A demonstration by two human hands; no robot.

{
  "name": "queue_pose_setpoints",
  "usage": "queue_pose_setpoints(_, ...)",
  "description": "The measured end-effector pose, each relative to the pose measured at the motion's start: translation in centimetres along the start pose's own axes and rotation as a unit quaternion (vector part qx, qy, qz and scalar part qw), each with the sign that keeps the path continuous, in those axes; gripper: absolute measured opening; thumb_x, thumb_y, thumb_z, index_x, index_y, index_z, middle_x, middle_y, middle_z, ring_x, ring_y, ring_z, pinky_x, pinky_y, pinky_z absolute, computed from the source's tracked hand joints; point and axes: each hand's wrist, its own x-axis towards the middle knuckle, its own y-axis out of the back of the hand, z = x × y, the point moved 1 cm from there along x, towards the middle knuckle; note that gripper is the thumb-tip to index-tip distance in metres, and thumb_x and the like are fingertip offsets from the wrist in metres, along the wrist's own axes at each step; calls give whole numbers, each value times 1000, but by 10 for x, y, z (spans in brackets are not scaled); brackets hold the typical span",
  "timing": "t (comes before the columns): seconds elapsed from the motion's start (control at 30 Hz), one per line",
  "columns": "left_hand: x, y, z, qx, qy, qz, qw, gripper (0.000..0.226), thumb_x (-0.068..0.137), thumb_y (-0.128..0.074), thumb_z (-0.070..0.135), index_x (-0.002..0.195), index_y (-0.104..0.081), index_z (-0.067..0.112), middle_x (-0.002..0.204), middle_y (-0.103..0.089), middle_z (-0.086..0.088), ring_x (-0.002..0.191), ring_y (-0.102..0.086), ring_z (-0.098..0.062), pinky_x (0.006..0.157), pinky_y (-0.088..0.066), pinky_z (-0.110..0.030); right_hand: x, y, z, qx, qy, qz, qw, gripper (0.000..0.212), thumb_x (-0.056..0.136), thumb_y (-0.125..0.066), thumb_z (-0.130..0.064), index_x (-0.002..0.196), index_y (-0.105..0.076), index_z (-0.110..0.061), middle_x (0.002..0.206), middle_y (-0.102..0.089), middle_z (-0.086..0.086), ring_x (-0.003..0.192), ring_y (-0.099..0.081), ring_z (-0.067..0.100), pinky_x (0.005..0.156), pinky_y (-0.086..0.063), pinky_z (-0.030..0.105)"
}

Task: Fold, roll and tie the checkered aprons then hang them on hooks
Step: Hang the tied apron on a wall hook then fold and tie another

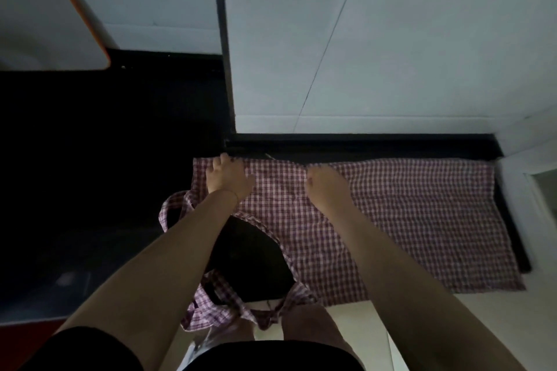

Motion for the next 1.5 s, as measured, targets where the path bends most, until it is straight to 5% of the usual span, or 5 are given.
queue_pose_setpoints(0.17,8,-11,45,-93,-70,101,988,28,101,-40,23,116,-64,17,119,-57,-4,113,-51,-22,99,-39,-40,27,8,58,13,-1,67,998,14,101,-48,-15,97,-61,-12,97,-62,7,90,-55,22,77,-50,38)
queue_pose_setpoints(0.37,20,-16,77,-72,-10,73,995,28,101,-43,23,104,-71,18,110,-60,-5,107,-52,-25,92,-47,-42,55,10,85,33,22,-85,996,36,97,-56,-41,127,-59,-22,128,-52,8,126,-44,28,113,-25,54)
queue_pose_setpoints(1.13,44,-2,79,88,-5,11,996,20,94,-52,12,108,-67,10,116,-57,-6,110,-53,-22,72,-48,-35,80,35,92,128,75,-136,980,18,85,-76,-21,74,-62,-22,80,-60,-9,92,-61,17,101,-45,52)
queue_pose_setpoints(1.3,41,-3,91,-8,5,-23,1000,19,96,-50,19,82,-57,9,102,-62,-13,77,-56,-20,60,-45,-31,80,32,96,142,76,-127,979,25,92,-67,-38,91,-69,-13,88,-62,-2,92,-60,19,98,-46,49)
queue_pose_setpoints(1.5,38,-14,94,-85,-50,-67,993,47,83,-73,44,118,-61,15,115,-58,-7,103,-57,-23,89,-52,-37,75,16,91,24,83,-124,989,41,87,-71,-39,120,-54,-22,125,-50,7,123,-42,28,102,-33,47)
